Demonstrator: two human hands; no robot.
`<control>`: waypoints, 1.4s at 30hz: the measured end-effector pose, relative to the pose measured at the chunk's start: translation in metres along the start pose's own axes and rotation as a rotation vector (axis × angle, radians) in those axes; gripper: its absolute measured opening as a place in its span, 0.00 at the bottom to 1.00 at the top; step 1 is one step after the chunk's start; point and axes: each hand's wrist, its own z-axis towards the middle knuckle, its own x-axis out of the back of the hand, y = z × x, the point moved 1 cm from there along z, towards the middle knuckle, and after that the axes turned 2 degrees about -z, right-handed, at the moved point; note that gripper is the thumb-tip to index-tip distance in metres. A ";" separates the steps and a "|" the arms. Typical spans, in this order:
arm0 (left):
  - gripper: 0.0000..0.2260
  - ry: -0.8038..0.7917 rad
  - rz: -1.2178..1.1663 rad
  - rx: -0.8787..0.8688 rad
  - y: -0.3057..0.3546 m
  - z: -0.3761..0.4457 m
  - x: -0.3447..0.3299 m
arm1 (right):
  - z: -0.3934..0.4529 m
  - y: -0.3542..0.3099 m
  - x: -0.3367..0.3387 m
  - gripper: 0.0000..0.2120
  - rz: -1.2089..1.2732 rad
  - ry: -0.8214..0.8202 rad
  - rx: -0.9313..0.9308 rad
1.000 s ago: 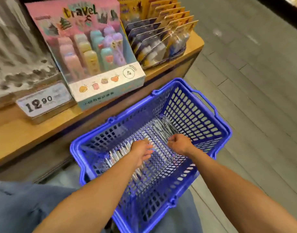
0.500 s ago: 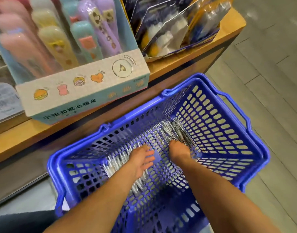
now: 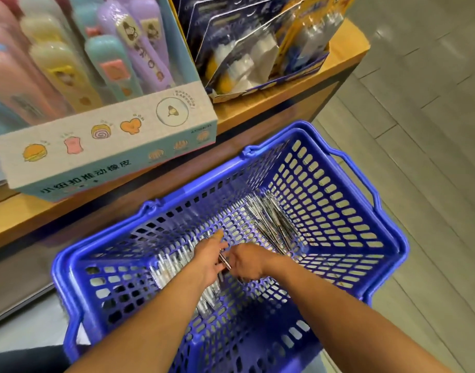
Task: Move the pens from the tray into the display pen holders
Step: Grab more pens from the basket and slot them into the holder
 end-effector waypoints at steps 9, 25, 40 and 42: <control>0.12 0.049 0.003 -0.041 -0.008 0.003 0.007 | 0.005 0.033 0.008 0.09 -0.069 0.057 -0.147; 0.06 0.040 -0.069 0.001 -0.012 0.001 0.010 | 0.023 0.063 -0.008 0.26 -0.244 0.238 -0.514; 0.11 -0.015 -0.048 0.013 -0.011 0.003 0.008 | 0.014 0.011 -0.004 0.06 0.839 0.129 -0.010; 0.12 0.020 -0.048 0.006 -0.013 0.005 0.009 | 0.014 0.011 -0.003 0.05 0.857 0.102 0.011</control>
